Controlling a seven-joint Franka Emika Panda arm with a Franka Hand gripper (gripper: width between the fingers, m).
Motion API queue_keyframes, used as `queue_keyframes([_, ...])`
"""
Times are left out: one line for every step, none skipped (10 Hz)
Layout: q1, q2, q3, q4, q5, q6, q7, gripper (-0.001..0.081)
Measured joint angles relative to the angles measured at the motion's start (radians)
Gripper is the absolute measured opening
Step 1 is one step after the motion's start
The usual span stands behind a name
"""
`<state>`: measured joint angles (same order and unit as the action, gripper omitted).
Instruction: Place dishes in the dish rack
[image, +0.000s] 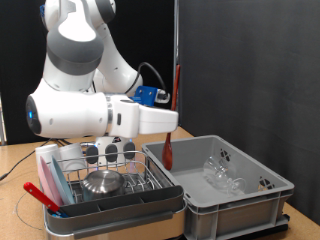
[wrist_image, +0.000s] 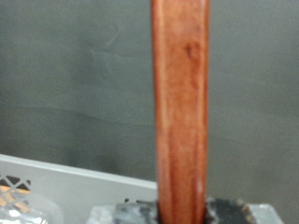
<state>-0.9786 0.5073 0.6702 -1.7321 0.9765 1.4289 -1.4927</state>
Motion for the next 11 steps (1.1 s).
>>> queue_keyframes([0.0, 0.01, -0.01, 0.006, -0.01, 0.0, 0.004, 0.0087])
queue_keyframes([0.001, 0.027, -0.017, 0.014, -0.022, 0.001, 0.004, 0.0087])
queue_keyframes([0.002, 0.044, -0.021, 0.023, -0.036, 0.005, 0.004, 0.0087])
queue_keyframes([0.005, 0.06, -0.026, 0.03, -0.051, 0.014, 0.004, 0.0087])
queue_keyframes([0.009, 0.077, -0.032, 0.038, -0.061, 0.02, 0.004, 0.0087])
queue_keyframes([0.013, 0.093, -0.034, 0.046, -0.073, 0.027, 0.004, 0.0087])
queue_keyframes([0.016, 0.11, -0.035, 0.052, -0.082, 0.033, 0.004, 0.0087])
queue_keyframes([0.019, 0.126, -0.035, 0.06, -0.091, 0.038, 0.003, 0.0087])
queue_keyframes([0.022, 0.139, -0.036, 0.066, -0.098, 0.044, 0.003, 0.0087])
queue_keyframes([0.024, 0.152, -0.036, 0.073, -0.105, 0.051, 0.003, 0.0087])
queue_keyframes([0.026, 0.162, -0.037, 0.078, -0.109, 0.055, 0.002, 0.0087])
